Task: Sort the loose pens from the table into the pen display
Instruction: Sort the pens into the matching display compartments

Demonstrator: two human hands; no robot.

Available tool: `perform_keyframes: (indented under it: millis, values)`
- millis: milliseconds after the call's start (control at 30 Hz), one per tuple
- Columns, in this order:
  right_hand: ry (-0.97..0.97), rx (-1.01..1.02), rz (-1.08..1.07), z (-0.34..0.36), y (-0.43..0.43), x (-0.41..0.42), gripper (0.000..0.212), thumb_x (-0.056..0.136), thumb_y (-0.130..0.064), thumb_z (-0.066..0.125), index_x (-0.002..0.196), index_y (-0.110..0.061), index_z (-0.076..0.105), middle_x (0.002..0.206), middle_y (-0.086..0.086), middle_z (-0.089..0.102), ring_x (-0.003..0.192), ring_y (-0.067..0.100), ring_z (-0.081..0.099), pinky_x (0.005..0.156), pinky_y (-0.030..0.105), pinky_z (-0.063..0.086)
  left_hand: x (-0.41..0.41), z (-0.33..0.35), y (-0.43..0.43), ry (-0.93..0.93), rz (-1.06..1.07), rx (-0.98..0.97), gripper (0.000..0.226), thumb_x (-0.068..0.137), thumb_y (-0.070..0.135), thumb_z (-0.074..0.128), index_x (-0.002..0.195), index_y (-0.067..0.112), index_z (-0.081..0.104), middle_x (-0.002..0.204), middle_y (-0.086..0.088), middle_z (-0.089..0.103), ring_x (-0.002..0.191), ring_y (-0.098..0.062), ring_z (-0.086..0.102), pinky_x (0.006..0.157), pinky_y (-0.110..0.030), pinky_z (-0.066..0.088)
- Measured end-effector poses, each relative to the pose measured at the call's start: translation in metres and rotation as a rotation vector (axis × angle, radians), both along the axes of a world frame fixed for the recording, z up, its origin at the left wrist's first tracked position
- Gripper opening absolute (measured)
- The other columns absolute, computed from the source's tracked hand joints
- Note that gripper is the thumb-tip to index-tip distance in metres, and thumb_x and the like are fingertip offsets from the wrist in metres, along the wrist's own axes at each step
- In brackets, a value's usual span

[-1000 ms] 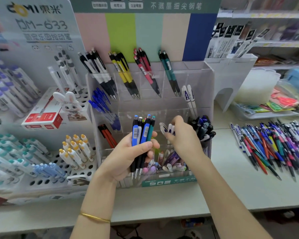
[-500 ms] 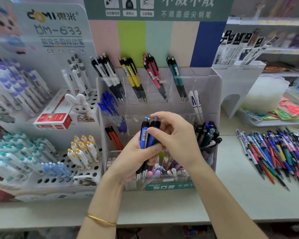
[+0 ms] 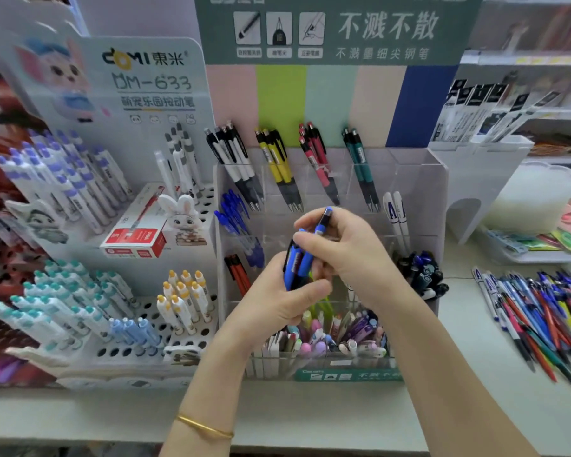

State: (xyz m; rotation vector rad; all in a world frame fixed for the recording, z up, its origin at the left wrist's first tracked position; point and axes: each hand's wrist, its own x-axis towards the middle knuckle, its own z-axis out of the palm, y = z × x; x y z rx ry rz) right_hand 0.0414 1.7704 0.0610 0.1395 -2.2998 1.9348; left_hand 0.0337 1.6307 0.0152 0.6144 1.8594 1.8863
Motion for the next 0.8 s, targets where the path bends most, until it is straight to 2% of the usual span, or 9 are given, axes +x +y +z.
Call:
perform_keyframes:
  millis: [100,167,233,333,433,500,600,700,800]
  values:
    - [0.014,0.107,-0.028,0.008,-0.006,-0.004,0.019,0.079,-0.017,0.075,0.095,-0.016,0.064,0.076,0.0,0.065,0.056,0.012,0.062,0.053,0.019,0.05,-0.003,0.003,0.001,0.041,0.124,-0.075,0.04,0.079,0.028,0.077,0.106,0.019,0.049,0.072,0.014,0.051,0.053,0.002,0.049,0.051,-0.015,0.04]
    - [0.033,0.209,-0.088,0.01,-0.011,-0.006,0.024,0.077,-0.021,0.077,0.095,-0.02,0.061,0.08,-0.003,0.066,0.067,0.011,0.065,0.063,0.02,0.054,-0.006,0.005,-0.001,0.081,0.179,-0.096,0.059,0.071,0.044,0.081,0.115,0.021,0.049,0.086,0.014,0.061,0.068,0.004,0.06,0.061,-0.016,0.047]
    - [0.044,0.232,-0.106,0.011,-0.014,-0.007,0.024,0.077,-0.021,0.077,0.094,-0.021,0.059,0.078,-0.003,0.066,0.063,0.009,0.065,0.062,0.022,0.054,-0.009,0.01,-0.003,0.124,0.221,-0.153,0.073,0.064,0.056,0.081,0.121,0.023,0.048,0.104,0.009,0.064,0.085,0.003,0.064,0.07,-0.018,0.051]
    - [0.062,0.132,-0.082,0.014,-0.013,-0.01,0.017,0.082,-0.014,0.072,0.09,-0.018,0.058,0.075,0.001,0.066,0.057,0.011,0.065,0.057,0.024,0.053,-0.01,0.018,-0.004,0.126,0.238,-0.198,0.053,0.074,0.047,0.077,0.111,0.023,0.048,0.093,0.004,0.06,0.066,0.005,0.056,0.056,-0.016,0.045]
    - [0.072,-0.015,-0.134,0.02,-0.003,-0.015,0.012,0.087,-0.009,0.065,0.092,-0.011,0.054,0.068,0.001,0.063,0.05,0.011,0.06,0.047,0.022,0.049,-0.013,0.02,-0.007,0.048,0.208,-0.131,0.051,0.076,0.052,0.071,0.107,0.021,0.046,0.075,0.007,0.047,0.052,-0.001,0.045,0.051,-0.022,0.038]
    - [0.047,-0.127,-0.143,0.023,0.004,-0.018,0.012,0.09,-0.008,0.062,0.094,-0.009,0.051,0.06,0.0,0.062,0.043,0.013,0.054,0.042,0.023,0.045,-0.014,0.021,-0.009,0.007,0.185,-0.086,0.043,0.084,0.045,0.068,0.109,0.018,0.046,0.072,0.003,0.041,0.049,-0.005,0.038,0.048,-0.023,0.034]
    - [-0.03,-0.205,-0.054,0.024,0.01,-0.022,0.005,0.09,-0.009,0.061,0.092,-0.009,0.057,0.056,-0.002,0.062,0.042,0.011,0.052,0.042,0.02,0.043,-0.015,0.022,-0.006,0.003,0.167,-0.059,0.022,0.094,0.026,0.056,0.111,0.017,0.046,0.069,0.002,0.037,0.048,-0.006,0.034,0.046,-0.021,0.031]
    - [-0.072,-0.187,0.027,0.022,0.01,-0.024,0.007,0.089,-0.013,0.063,0.085,-0.01,0.058,0.059,0.001,0.064,0.044,0.011,0.054,0.043,0.019,0.044,-0.018,0.025,0.0,0.012,0.144,-0.034,0.019,0.095,0.023,0.055,0.11,0.016,0.045,0.063,0.007,0.037,0.046,-0.005,0.033,0.044,-0.02,0.03]
    - [-0.064,-0.199,-0.018,0.022,0.015,-0.025,0.009,0.09,-0.013,0.062,0.083,-0.009,0.056,0.057,0.001,0.063,0.043,0.01,0.054,0.043,0.019,0.044,-0.022,0.028,0.005,0.01,0.166,-0.048,0.023,0.094,0.024,0.058,0.111,0.016,0.045,0.064,0.008,0.04,0.046,-0.003,0.036,0.045,-0.02,0.032]
